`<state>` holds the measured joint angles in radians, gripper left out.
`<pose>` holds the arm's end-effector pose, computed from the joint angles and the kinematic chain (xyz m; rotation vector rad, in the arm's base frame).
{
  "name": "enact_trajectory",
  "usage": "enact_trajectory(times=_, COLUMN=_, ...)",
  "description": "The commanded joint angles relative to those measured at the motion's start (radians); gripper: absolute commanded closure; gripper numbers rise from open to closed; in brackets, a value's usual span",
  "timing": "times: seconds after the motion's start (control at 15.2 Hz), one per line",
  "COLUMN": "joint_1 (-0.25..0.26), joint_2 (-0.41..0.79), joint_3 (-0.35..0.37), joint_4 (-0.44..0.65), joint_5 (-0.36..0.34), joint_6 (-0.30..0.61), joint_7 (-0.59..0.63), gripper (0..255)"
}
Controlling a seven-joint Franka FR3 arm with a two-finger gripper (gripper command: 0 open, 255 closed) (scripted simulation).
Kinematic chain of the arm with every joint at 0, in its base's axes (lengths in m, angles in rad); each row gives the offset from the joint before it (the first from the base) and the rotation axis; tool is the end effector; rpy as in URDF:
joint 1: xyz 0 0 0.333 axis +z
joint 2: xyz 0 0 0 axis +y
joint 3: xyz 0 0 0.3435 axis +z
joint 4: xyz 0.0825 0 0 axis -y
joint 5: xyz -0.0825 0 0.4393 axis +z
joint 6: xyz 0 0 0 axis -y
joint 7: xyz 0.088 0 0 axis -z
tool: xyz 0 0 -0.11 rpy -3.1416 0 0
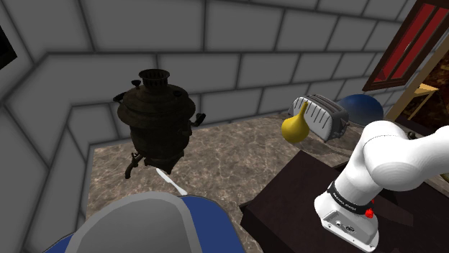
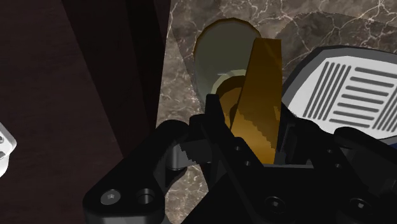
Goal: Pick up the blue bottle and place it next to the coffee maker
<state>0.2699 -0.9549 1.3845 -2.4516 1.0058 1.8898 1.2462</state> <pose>-0.0660 0.4726 0.3172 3.0766 -0.3681 0.0034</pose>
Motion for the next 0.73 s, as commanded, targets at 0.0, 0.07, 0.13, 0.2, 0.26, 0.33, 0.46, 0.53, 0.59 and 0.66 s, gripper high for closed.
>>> enact_trajectory(times=0.0, joint_1=-0.007, joint_2=0.001, joint_3=0.026, joint_4=-0.008, joint_5=0.019, joint_6=0.020, joint_7=-0.004, gripper=255)
enact_trajectory(times=0.07, joint_1=-0.013, joint_2=0.002, joint_3=0.041, joint_4=-0.011, joint_5=0.029, joint_6=0.030, joint_7=-0.008, gripper=255)
enact_trajectory(times=0.13, joint_1=-0.019, joint_2=0.003, joint_3=0.056, joint_4=-0.014, joint_5=0.039, joint_6=0.040, joint_7=-0.011, gripper=255)
enact_trajectory(times=0.2, joint_1=-0.025, joint_2=0.003, joint_3=0.071, joint_4=-0.017, joint_5=0.049, joint_6=0.051, joint_7=-0.015, gripper=255)
enact_trajectory(times=0.26, joint_1=-0.032, joint_2=0.004, joint_3=0.087, joint_4=-0.019, joint_5=0.059, joint_6=0.061, joint_7=-0.018, gripper=255)
enact_trajectory(times=0.33, joint_1=-0.039, joint_2=0.004, joint_3=0.102, joint_4=-0.021, joint_5=0.070, joint_6=0.071, joint_7=-0.022, gripper=255)
enact_trajectory(times=0.46, joint_1=-0.054, joint_2=0.005, joint_3=0.134, joint_4=-0.025, joint_5=0.091, joint_6=0.091, joint_7=-0.030, gripper=255)
enact_trajectory(times=0.53, joint_1=-0.062, joint_2=0.005, joint_3=0.150, joint_4=-0.026, joint_5=0.102, joint_6=0.101, joint_7=-0.034, gripper=255)
enact_trajectory(times=0.59, joint_1=-0.069, joint_2=0.005, joint_3=0.165, joint_4=-0.027, joint_5=0.112, joint_6=0.110, joint_7=-0.038, gripper=255)
enact_trajectory(times=0.66, joint_1=-0.069, joint_2=0.005, joint_3=0.165, joint_4=-0.027, joint_5=0.112, joint_6=0.109, joint_7=-0.038, gripper=255)
